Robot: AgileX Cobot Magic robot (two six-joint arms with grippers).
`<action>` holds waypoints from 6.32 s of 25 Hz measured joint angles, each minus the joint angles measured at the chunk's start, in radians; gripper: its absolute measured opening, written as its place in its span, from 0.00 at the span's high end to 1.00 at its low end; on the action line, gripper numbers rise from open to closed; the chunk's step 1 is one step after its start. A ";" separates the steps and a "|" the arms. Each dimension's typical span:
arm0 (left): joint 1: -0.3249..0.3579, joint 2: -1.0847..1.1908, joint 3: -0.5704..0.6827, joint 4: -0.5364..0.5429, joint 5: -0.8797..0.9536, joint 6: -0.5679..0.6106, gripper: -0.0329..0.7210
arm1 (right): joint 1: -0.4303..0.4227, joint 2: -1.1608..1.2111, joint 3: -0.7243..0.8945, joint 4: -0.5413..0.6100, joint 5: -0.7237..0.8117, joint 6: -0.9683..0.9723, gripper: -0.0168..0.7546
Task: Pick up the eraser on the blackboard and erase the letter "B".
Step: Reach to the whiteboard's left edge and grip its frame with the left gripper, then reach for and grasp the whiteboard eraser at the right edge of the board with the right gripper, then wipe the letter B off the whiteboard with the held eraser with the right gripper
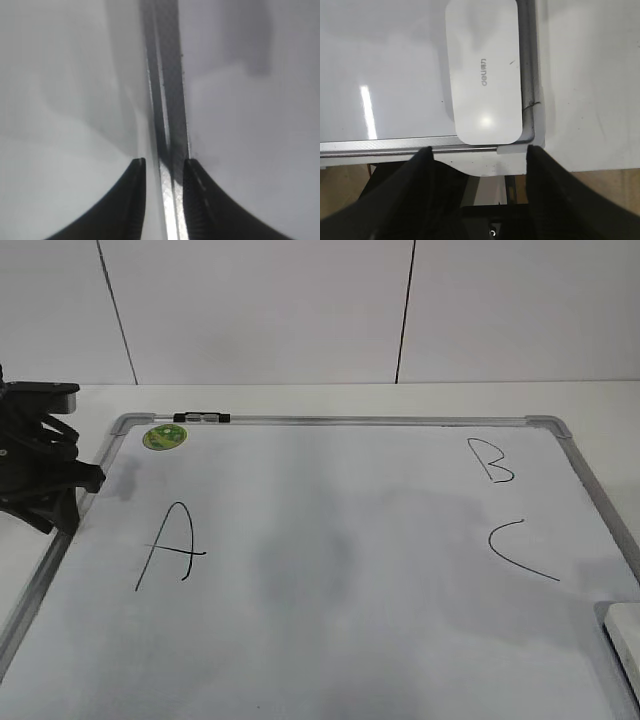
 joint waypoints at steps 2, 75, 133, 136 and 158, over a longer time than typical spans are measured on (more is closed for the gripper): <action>0.000 0.002 0.000 0.012 -0.002 0.000 0.70 | 0.000 0.002 0.000 0.000 0.000 0.000 0.38; 0.000 0.034 -0.031 -0.002 0.034 -0.026 0.93 | 0.028 0.594 -0.006 -0.007 -0.293 -0.038 0.11; 0.000 0.034 -0.031 -0.004 0.041 -0.026 0.93 | 0.030 1.132 -0.989 0.013 -0.034 -0.039 0.28; 0.000 0.034 -0.031 -0.004 0.041 -0.026 0.93 | 0.030 1.203 -1.062 0.024 -0.034 -0.039 0.28; 0.000 0.034 -0.033 -0.006 0.043 -0.026 0.93 | 0.109 1.451 -1.317 -0.009 0.025 -0.026 0.28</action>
